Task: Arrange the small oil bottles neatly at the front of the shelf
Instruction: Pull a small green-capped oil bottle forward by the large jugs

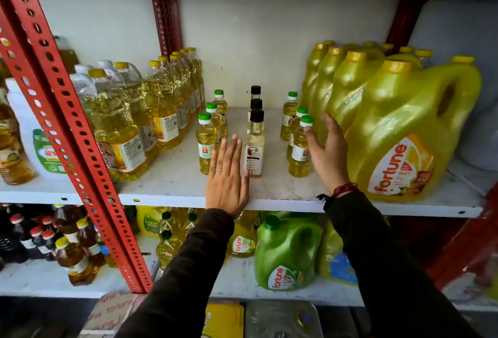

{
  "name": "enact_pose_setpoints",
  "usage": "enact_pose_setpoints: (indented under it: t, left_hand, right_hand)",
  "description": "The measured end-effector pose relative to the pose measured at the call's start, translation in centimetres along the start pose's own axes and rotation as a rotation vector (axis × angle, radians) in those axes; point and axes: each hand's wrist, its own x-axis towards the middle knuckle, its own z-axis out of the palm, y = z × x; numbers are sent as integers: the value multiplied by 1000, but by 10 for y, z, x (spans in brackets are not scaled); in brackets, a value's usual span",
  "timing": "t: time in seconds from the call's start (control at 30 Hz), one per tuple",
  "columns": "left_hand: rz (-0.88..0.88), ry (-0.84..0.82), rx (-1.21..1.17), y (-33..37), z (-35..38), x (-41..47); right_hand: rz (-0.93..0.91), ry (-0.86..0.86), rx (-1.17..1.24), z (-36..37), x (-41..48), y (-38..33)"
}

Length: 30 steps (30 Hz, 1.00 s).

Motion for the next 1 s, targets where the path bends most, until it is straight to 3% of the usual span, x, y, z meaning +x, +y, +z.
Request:
enact_pose_setpoints:
  t: [0.13,0.33,0.57,0.8,1.0]
  left_hand:
    - [-37,-68,30,-13,6,-6]
    - [-31,-98,112,-21,16,-8]
    - [-40,-89,109,-23,19,-9]
    - [-44,-93,114,-23,19,-8]
    - [-46,-101,141,-23,18,-8]
  right_hand:
    - [125,-109,38,-3,23,10]
    - [145,-259,159,-3,42,31]
    - [154,-215,184,4,44,39]
    - [143,-103,57,10,41,28]
    - [224,-227,35,4,48,28]
